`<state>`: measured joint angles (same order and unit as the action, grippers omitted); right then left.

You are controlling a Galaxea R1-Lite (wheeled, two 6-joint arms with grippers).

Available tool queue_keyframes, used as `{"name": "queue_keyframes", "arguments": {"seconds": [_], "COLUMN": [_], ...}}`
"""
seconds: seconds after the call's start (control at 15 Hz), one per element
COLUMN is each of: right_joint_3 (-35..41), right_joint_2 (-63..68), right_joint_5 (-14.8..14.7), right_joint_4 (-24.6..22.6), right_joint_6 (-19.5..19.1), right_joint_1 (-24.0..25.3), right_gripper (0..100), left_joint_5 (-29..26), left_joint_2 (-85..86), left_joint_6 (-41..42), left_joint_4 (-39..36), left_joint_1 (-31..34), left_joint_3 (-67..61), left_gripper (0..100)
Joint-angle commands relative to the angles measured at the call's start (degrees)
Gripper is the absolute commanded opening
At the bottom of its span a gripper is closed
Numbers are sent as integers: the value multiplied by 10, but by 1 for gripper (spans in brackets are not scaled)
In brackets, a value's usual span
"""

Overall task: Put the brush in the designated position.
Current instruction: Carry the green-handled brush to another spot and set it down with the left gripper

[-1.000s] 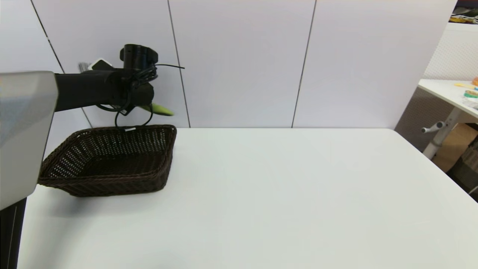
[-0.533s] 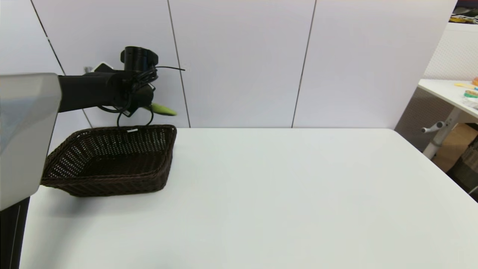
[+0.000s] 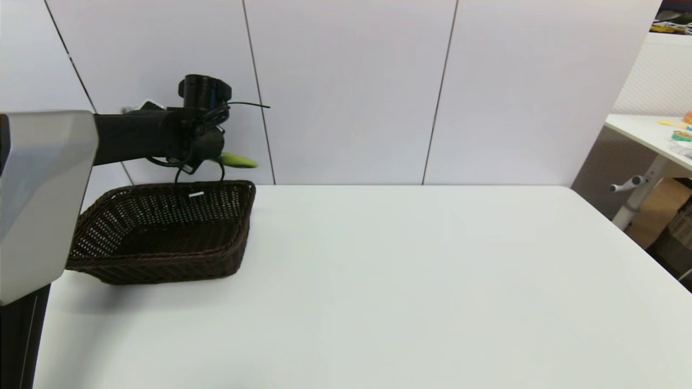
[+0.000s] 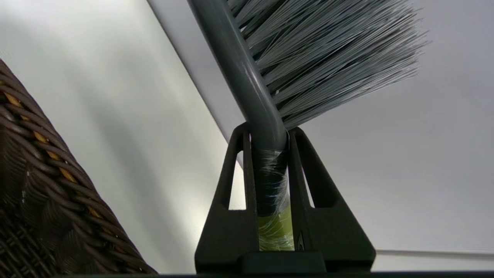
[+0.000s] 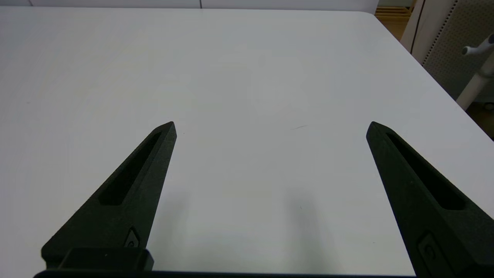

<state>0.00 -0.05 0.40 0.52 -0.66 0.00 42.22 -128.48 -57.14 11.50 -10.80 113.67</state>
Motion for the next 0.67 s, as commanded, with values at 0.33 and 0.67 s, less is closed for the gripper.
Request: {"name": "queue_keyframes", "arguments": {"seconds": [0.33,0.67], "right_joint_3": [1,1], "right_joint_2": [0,0], "right_joint_5": [0,0], "right_joint_4": [0,0], "right_joint_6": [0,0], "right_joint_1": [0,0], "right_gripper": [100,100], "left_joint_5": [1,1], "left_joint_2": [-2,-11], "left_joint_6": [-27,-46], "left_joint_4": [0,-2], "left_joint_1": [24,30], "left_joint_3": [4,3], "left_gripper": [0,0]}}
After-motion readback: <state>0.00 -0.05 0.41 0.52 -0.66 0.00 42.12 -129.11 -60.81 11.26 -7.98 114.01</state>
